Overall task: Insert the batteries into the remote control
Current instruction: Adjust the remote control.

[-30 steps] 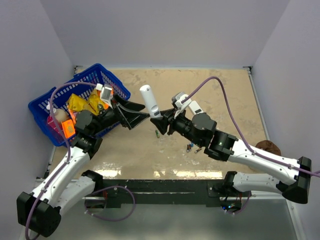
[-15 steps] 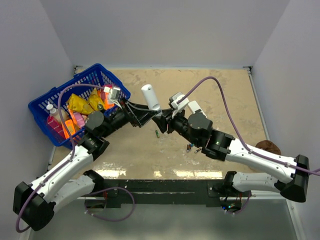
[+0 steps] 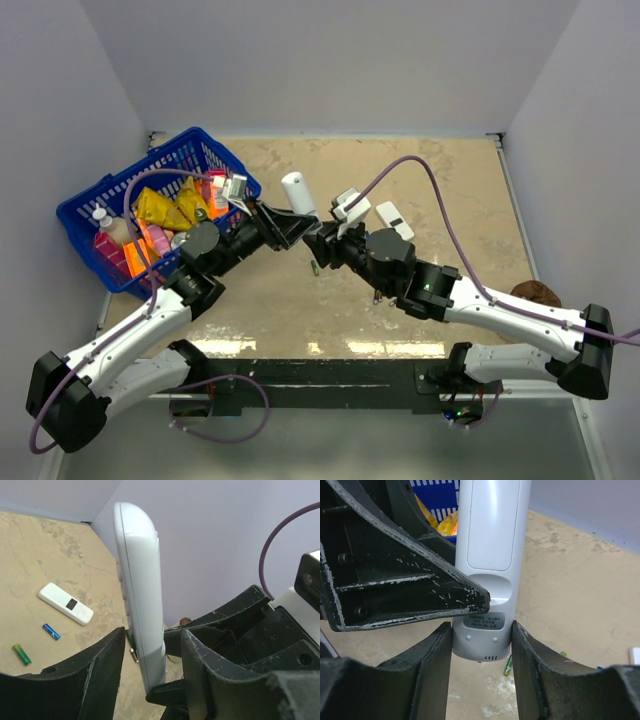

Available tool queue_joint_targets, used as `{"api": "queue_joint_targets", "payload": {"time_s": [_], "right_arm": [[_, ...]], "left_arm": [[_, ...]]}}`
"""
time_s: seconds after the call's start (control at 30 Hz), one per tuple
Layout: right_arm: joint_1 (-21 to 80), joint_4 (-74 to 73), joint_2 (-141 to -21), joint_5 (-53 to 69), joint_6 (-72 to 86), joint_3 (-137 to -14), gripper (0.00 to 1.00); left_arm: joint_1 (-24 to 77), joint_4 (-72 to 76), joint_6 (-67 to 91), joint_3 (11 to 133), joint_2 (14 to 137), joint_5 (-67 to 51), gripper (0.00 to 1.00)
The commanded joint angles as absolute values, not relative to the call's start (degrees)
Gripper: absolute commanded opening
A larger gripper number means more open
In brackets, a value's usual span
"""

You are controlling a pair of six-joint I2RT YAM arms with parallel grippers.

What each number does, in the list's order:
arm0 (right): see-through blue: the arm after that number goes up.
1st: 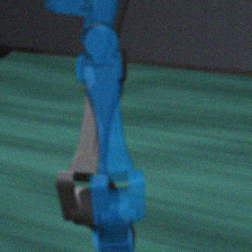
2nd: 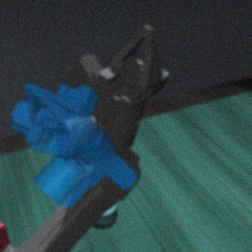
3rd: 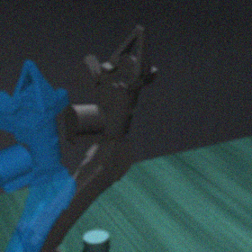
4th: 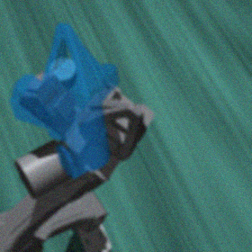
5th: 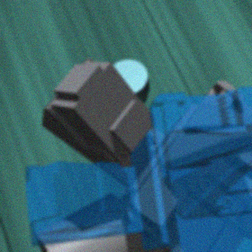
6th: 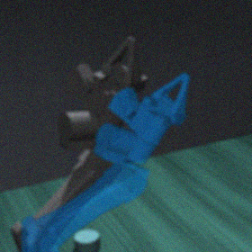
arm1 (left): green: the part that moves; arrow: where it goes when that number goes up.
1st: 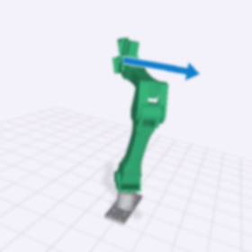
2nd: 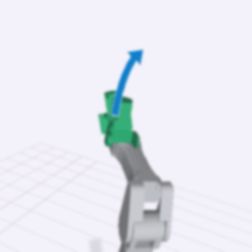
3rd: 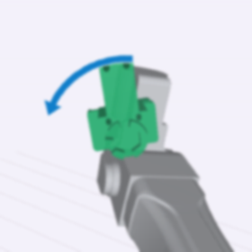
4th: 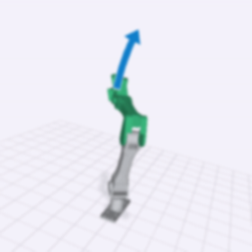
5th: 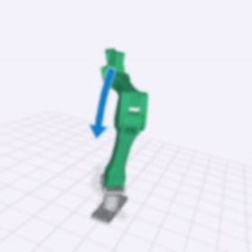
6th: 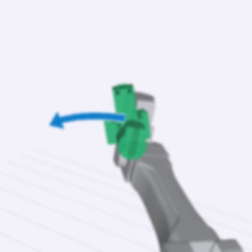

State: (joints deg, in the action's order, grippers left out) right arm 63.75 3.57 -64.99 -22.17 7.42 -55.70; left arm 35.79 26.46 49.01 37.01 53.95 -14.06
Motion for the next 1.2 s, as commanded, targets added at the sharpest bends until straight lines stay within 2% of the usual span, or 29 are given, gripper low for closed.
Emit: {"api": "queue_joint_targets", "payload": {"time_s": [0.0,0.17,0.63,0.7,0.83,0.9,1.07,1.17], "right_arm": [[64.07,7.73,-64.51,-26.71,7.73,-55.99,0.00],[64.07,8.96,-65.04,-27.51,8.35,-55.81,0.00],[64.86,9.40,-66.62,-27.16,8.26,-56.43,0.00],[64.78,9.58,-66.53,-27.95,8.52,-56.25,0.00],[64.86,9.93,-66.36,-28.56,8.70,-56.25,0.00],[64.86,10.02,-66.44,-28.48,9.05,-56.25,0.00],[64.86,10.72,-66.45,-29.27,10.19,-56.08,0.00],[64.86,11.34,-66.53,-30.06,10.89,-55.81,0.00]], "left_arm": [[36.47,29.00,49.66,36.39,53.35,-11.69,0.53],[36.65,28.83,49.75,36.04,52.65,-10.81,0.54],[37.26,30.06,50.18,36.04,54.75,-11.69,0.38],[37.27,29.80,50.10,35.86,54.58,-11.69,0.38],[37.44,29.71,50.18,35.33,54.14,-11.34,0.45],[37.62,29.71,50.10,35.33,54.14,-11.42,0.39],[37.79,29.71,50.10,35.25,53.97,-11.25,0.36],[37.97,30.49,50.27,34.81,53.88,-11.25,0.30]]}}
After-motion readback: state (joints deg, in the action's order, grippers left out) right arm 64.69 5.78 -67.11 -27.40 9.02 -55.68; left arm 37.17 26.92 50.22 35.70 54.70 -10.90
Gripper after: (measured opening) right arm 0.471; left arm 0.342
